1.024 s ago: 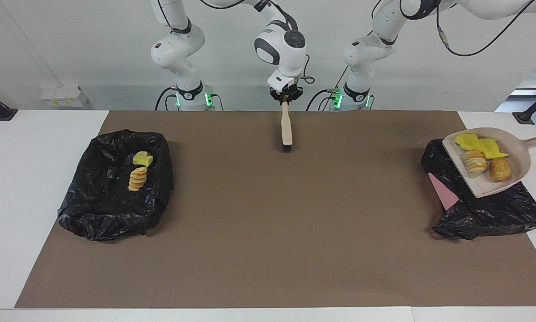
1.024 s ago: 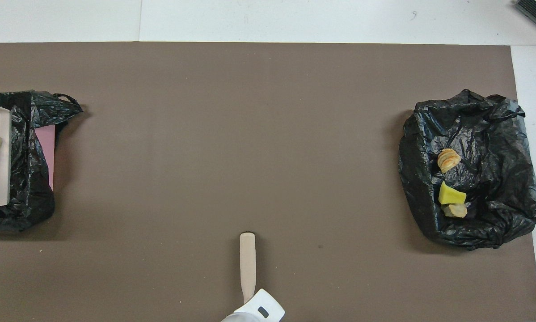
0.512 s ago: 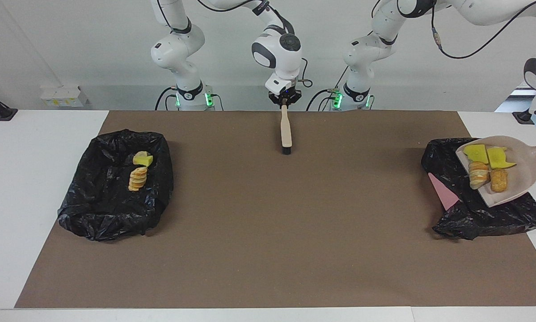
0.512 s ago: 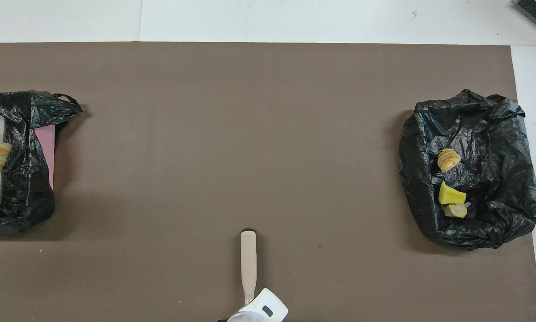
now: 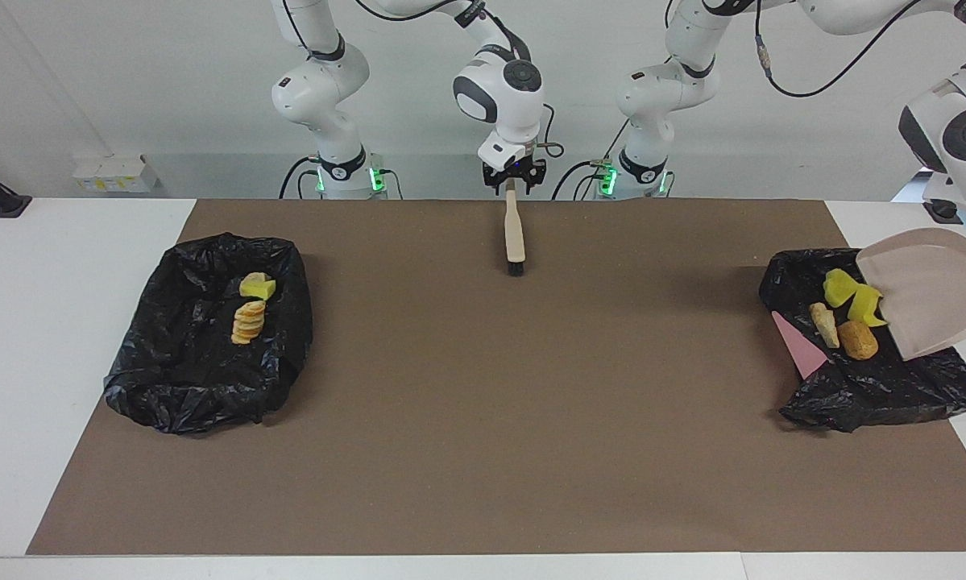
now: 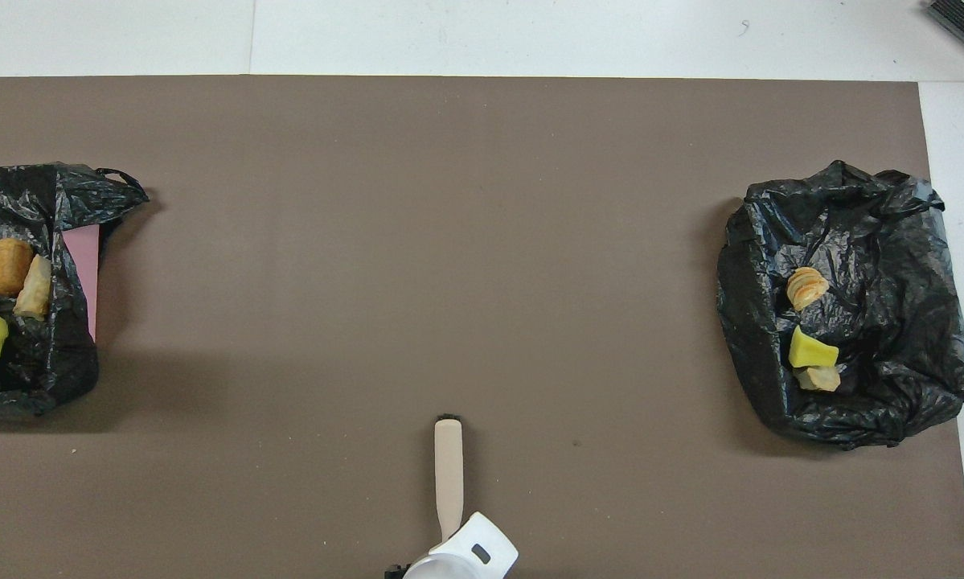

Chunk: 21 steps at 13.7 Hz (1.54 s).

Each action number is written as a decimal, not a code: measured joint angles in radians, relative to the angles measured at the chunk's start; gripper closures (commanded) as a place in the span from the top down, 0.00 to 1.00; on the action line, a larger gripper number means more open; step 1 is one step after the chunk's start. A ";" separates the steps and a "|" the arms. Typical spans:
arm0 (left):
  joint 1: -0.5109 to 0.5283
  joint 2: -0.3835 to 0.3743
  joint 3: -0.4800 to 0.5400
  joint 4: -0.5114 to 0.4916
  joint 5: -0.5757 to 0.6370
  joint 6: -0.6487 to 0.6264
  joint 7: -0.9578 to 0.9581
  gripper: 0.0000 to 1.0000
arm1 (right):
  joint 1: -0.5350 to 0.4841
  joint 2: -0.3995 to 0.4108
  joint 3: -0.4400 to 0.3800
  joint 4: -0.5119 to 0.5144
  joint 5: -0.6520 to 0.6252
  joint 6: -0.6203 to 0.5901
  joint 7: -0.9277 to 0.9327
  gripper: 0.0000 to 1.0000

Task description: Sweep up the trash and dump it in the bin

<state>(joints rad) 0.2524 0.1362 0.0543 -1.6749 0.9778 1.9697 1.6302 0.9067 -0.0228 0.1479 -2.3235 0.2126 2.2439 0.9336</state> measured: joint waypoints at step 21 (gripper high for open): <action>-0.144 -0.074 -0.037 -0.002 -0.626 -0.316 -0.643 0.00 | -0.819 -0.028 -0.023 0.590 -0.260 -0.466 -0.480 1.00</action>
<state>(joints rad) 0.1080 0.0618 0.0173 -1.6770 0.3515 1.6540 0.9872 0.0878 -0.0513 0.1248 -1.7340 -0.0472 1.7784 0.4533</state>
